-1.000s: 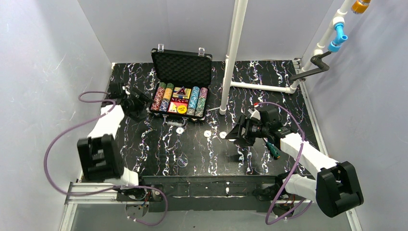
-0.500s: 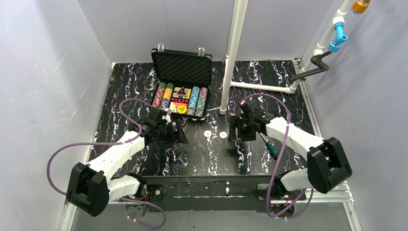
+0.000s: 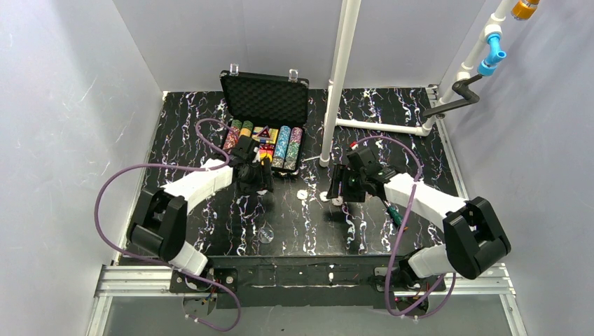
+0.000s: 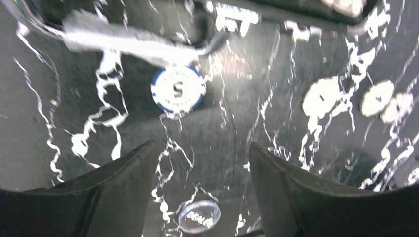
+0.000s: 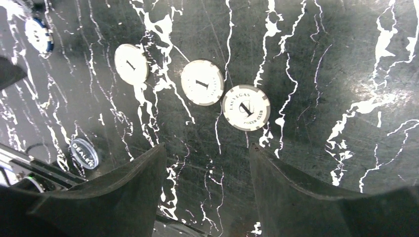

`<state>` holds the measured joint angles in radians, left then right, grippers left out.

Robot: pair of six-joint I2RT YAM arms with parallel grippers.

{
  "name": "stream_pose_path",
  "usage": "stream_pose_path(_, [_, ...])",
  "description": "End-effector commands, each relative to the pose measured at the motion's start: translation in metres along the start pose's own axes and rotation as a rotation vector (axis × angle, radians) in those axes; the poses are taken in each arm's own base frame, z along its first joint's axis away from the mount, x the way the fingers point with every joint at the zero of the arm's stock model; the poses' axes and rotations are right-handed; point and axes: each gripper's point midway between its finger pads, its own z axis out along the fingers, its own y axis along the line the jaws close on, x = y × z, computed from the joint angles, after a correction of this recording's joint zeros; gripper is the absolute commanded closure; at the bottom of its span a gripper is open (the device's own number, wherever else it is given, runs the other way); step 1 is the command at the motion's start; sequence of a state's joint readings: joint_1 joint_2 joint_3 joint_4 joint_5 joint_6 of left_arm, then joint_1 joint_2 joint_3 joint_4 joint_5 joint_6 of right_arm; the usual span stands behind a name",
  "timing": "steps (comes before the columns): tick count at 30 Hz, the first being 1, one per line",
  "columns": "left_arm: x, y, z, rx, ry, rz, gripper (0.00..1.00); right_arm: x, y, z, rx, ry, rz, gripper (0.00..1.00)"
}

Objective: Pack up texas hold em set

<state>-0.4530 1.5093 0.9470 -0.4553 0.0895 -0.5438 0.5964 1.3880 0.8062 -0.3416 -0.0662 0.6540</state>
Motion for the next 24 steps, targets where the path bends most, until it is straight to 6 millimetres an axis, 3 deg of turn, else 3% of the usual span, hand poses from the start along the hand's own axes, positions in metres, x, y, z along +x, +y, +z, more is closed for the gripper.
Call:
stream_pose_path(1, [-0.034,0.016,0.005,-0.128,-0.090,0.049,0.30,-0.011,0.016,-0.010,-0.084,-0.068,0.025,0.30])
stream_pose_path(5, [-0.037,0.020,0.015,-0.170,-0.063,0.053,0.25,-0.004,0.010,-0.013,-0.093,-0.068,0.038,0.30])
stream_pose_path(11, [-0.042,0.020,0.028,-0.218,-0.044,0.044,0.38,0.003,0.006,-0.019,-0.112,-0.083,0.048,0.30])
stream_pose_path(19, [-0.026,0.022,0.041,-0.314,0.004,0.091,0.38,0.005,0.007,-0.030,-0.135,-0.105,0.036,0.31])
stream_pose_path(24, [-0.013,0.030,0.049,-0.348,0.051,0.073,0.46,0.007,0.008,-0.034,-0.148,-0.109,0.035,0.31])
